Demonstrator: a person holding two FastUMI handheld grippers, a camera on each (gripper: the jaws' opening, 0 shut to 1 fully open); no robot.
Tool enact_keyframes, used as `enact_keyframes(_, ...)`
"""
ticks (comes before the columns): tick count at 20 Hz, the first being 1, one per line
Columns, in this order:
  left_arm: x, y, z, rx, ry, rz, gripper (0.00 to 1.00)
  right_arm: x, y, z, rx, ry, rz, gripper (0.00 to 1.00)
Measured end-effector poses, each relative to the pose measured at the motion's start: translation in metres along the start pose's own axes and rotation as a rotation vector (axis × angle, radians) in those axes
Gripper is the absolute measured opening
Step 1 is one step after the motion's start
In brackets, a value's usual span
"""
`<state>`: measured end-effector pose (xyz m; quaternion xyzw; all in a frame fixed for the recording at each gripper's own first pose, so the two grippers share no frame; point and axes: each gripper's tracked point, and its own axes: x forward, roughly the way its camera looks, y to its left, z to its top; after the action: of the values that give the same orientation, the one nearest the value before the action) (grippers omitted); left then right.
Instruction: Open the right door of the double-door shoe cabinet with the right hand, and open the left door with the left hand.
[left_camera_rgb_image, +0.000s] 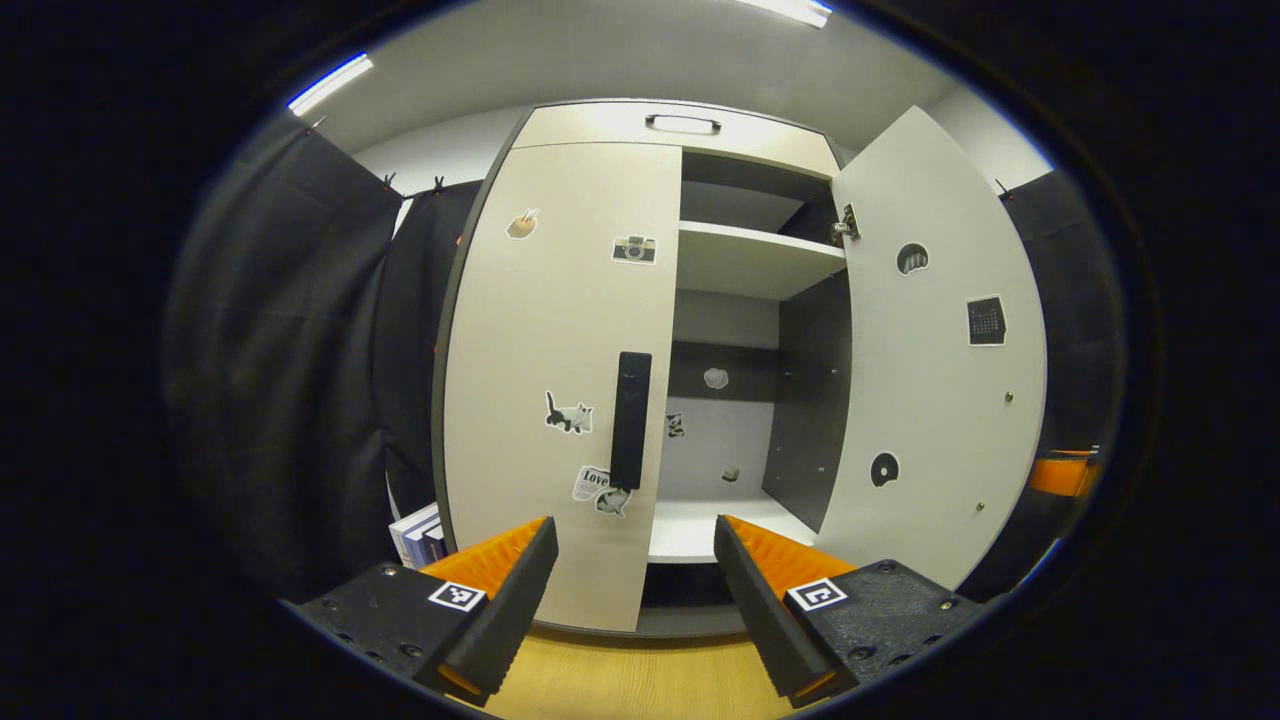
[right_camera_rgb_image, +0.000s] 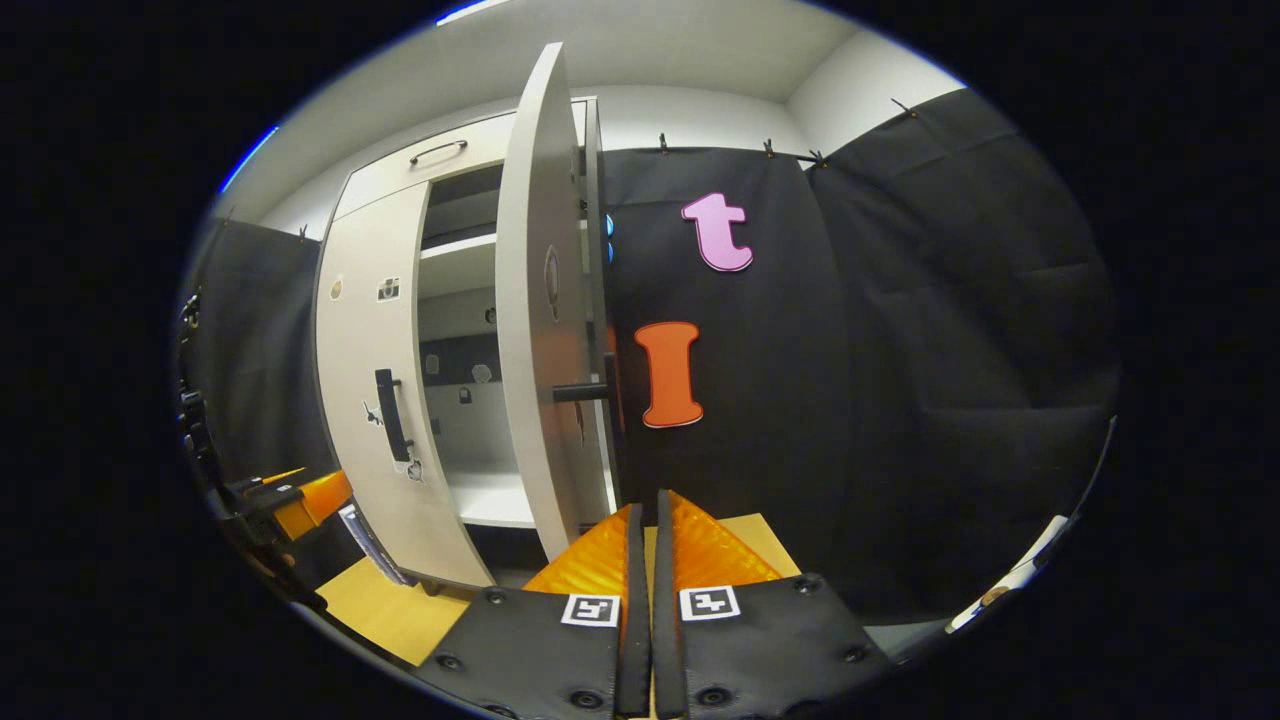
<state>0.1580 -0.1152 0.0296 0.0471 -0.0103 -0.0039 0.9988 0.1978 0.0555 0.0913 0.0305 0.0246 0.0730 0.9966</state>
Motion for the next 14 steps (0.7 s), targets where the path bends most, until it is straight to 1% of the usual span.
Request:
enact_keyframes(1, 0.006, -0.004, 0.0, 0.004, 0.002, -0.005, 0.95, -0.008, -0.005, 0.0, 0.009, 0.002, 0.001, 0.08)
enact_keyframes(2, 0.014, -0.007, 0.001, 0.007, 0.006, -0.009, 0.94, -0.008, -0.01, -0.002, 0.017, 0.003, -0.006, 0.1)
enact_keyframes(3, 0.022, -0.009, 0.002, 0.011, 0.007, -0.013, 0.94, -0.009, -0.014, -0.001, 0.02, 0.0, -0.008, 0.22)
enact_keyframes(4, 0.029, -0.01, 0.003, 0.017, 0.005, -0.012, 0.92, -0.011, -0.014, 0.0, 0.019, -0.008, -0.004, 0.24)
enact_keyframes(5, 0.039, -0.009, 0.005, 0.027, 0.002, -0.01, 0.95, -0.013, -0.014, 0.003, 0.009, -0.022, 0.003, 0.36)
enact_keyframes(6, 0.048, -0.009, 0.006, 0.032, -0.001, -0.005, 0.95, -0.013, -0.018, 0.004, -0.007, -0.03, -0.005, 0.49)
enact_keyframes(7, 0.058, -0.01, 0.006, 0.031, -0.002, -0.004, 0.95, -0.016, -0.021, 0.006, -0.019, -0.038, -0.004, 0.47)
enact_keyframes(8, 0.067, -0.01, 0.005, 0.03, 0.0, 0.0, 0.95, -0.018, -0.022, 0.009, -0.026, -0.044, -0.006, 0.57)
enact_keyframes(9, 0.076, -0.009, 0.005, 0.028, 0.002, 0.009, 0.92, -0.021, -0.026, 0.011, -0.027, -0.053, -0.014, 0.68)
enact_keyframes(10, 0.084, -0.006, 0.004, 0.026, 0.006, 0.02, 0.95, -0.022, -0.031, 0.014, -0.026, -0.063, -0.021, 0.68)
enact_keyframes(11, 0.095, -0.002, 0.004, 0.026, 0.005, 0.034, 0.94, -0.024, -0.035, 0.016, -0.023, -0.071, -0.032, 0.84)
enact_keyframes(12, 0.104, 0.003, 0.004, 0.03, 0.007, 0.052, 0.94, -0.026, -0.039, 0.017, -0.02, -0.079, -0.042, 0.79)
enact_keyframes(13, 0.112, 0.008, 0.002, 0.039, 0.009, 0.069, 0.94, -0.024, -0.044, 0.018, -0.016, -0.083, -0.051, 0.9)
enact_keyframes(14, 0.119, 0.012, 0.001, 0.05, 0.008, 0.083, 0.94, -0.029, -0.05, 0.019, -0.014, -0.088, -0.059, 0.93)
